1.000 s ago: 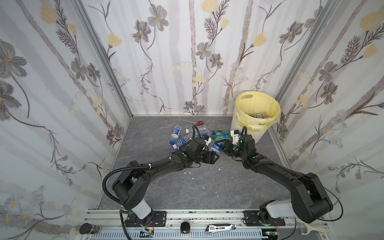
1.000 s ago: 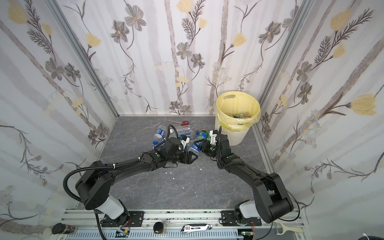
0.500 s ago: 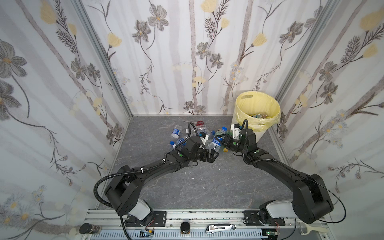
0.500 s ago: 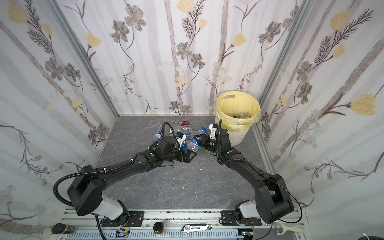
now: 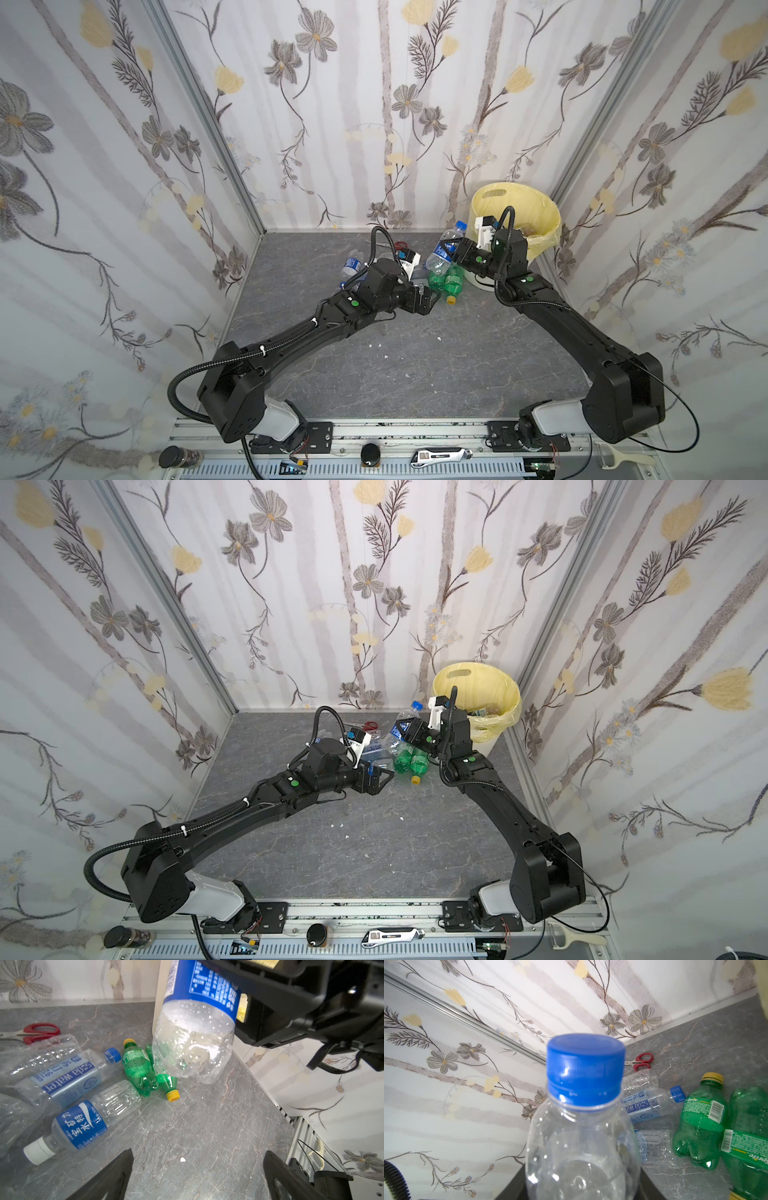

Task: Throw the plastic bottles in the bin
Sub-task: 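Carry the Pepsi bottle with the right gripper over the bin while the left gripper opens, then open the right gripper above the bin to drop the Pepsi bottle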

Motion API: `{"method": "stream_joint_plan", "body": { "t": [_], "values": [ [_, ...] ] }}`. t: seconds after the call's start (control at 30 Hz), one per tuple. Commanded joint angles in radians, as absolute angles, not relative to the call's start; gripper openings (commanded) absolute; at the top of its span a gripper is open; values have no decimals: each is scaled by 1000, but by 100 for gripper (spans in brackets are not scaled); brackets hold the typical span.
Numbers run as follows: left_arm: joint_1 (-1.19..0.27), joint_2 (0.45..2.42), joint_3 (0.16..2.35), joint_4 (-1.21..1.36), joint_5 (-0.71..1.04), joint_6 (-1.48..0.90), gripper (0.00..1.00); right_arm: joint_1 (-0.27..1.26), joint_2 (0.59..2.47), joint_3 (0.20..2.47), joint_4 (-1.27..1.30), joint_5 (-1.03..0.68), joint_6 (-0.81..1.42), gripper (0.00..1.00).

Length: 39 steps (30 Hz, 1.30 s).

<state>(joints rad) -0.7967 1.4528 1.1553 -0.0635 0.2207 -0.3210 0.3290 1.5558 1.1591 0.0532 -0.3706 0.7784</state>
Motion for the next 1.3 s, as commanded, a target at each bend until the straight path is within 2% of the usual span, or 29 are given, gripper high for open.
{"method": "stream_joint_plan", "body": {
  "t": [0.0, 0.53, 0.73, 0.9, 1.0, 1.07, 1.13, 1.27],
  "values": [
    [-792, 1470, 1224, -73, 197, -259, 100, 298, 1556, 1230, 20, -347, 743, 53],
    [-795, 1753, 1834, -155, 211, -94, 100, 24, 1495, 1762, -194, -263, 624, 53],
    [-795, 1788, 1902, -161, 229, -93, 100, -59, 1469, 1895, -188, -205, 593, 55],
    [-796, 1781, 1877, -161, 227, -95, 100, -104, 1568, 1917, -223, -219, 606, 57],
    [-797, 1771, 1849, -162, 221, -100, 100, -105, 1716, 1909, -342, -208, 596, 73],
    [-796, 1753, 1823, -161, 213, -99, 100, -116, 1809, 1924, -423, -237, 584, 99],
    [-797, 1739, 1798, -161, 201, -94, 100, -120, 1835, 1930, -454, -273, 582, 100],
    [-797, 1734, 1772, -163, 187, -88, 100, -107, 1775, 1887, -406, -246, 580, 100]
  ]
}}
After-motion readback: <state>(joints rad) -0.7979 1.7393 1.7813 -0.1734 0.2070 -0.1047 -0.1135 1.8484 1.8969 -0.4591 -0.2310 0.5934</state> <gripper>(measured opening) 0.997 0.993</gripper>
